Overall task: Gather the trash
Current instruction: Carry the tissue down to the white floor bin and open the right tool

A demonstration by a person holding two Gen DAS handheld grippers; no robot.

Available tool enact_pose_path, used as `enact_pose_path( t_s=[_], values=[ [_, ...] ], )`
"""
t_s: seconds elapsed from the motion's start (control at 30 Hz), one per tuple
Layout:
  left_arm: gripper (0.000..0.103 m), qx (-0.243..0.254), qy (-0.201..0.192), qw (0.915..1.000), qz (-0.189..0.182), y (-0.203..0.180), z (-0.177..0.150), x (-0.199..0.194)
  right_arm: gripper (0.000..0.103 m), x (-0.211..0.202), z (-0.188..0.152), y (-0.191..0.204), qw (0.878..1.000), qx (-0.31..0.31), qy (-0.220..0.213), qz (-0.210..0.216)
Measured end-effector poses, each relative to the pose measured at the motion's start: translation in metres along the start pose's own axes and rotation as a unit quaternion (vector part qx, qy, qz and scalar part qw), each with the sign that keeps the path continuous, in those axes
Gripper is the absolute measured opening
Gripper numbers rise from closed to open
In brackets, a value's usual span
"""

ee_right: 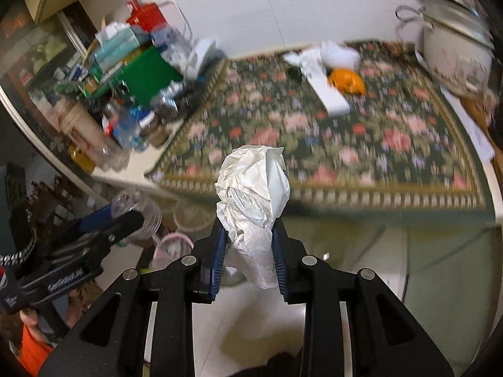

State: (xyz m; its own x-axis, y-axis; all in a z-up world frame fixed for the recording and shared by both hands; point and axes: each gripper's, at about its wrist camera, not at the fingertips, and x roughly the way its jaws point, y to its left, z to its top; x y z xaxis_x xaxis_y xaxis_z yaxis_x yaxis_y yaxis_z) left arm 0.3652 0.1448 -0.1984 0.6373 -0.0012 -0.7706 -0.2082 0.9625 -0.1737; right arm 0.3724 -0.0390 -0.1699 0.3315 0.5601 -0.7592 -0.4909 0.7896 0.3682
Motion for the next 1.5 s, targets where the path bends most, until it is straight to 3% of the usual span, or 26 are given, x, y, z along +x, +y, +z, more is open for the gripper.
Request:
enact_pose_path(
  t_s=[0.23, 0.47, 0.77, 1.0, 1.23, 1.5],
  values=[
    [0.063, -0.017, 0.075, 0.997, -0.016, -0.012, -0.044, 0.063, 0.026, 0.033, -0.054, -0.032, 0.997, 0.024, 0.068, -0.019],
    [0.063, -0.034, 0.13, 0.9909, -0.012, -0.025, -0.087, 0.154, 0.026, 0.099, -0.106, -0.097, 0.987, 0.062, 0.141, -0.048],
    [0.063, -0.059, 0.178, 0.9819, 0.029, -0.003, -0.174, 0.276, 0.028, 0.229, -0.172, -0.184, 0.969, 0.08, 0.222, -0.08],
    [0.063, -0.086, 0.209, 0.973, 0.046, 0.025, -0.236, 0.351, 0.029, 0.334, -0.217, -0.211, 0.959, 0.062, 0.268, -0.067],
    [0.063, -0.095, 0.224, 0.9691, 0.042, 0.029, -0.269, 0.412, 0.032, 0.385, -0.233, -0.215, 0.958, 0.026, 0.279, -0.059],
    [0.063, -0.099, 0.253, 0.9623, 0.01, 0.016, -0.293, 0.475, 0.057, 0.385, -0.231, -0.236, 0.966, 0.009, 0.252, -0.053]
  ],
)
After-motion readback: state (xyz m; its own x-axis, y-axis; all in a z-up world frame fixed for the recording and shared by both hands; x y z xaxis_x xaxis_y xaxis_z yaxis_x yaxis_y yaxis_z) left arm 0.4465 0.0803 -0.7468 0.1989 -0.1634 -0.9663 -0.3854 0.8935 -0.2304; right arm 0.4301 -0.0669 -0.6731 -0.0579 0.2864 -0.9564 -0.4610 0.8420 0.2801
